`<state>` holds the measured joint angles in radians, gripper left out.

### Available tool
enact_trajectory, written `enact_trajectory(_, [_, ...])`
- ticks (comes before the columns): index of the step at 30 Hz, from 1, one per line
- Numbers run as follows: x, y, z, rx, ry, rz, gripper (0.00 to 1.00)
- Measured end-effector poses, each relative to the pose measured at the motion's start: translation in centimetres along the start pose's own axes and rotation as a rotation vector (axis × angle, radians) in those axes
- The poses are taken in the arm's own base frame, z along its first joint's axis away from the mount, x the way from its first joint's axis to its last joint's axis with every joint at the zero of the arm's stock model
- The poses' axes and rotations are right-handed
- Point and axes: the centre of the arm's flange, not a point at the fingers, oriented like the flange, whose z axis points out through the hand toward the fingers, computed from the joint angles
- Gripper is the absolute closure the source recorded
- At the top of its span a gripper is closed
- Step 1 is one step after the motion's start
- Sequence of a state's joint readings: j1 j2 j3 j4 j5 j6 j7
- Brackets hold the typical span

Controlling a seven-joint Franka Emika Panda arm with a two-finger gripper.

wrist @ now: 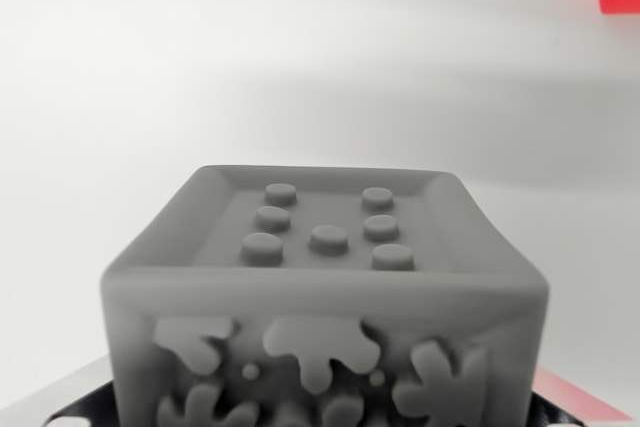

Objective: Destack cube

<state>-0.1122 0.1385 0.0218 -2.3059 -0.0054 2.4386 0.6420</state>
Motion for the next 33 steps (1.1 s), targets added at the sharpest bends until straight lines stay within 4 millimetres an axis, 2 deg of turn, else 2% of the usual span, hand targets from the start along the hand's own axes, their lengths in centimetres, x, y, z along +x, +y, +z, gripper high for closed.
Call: enact_trajectory(33, [-6.4, -1.1, 0.9, 0.000, 0.001, 0.109, 1.00])
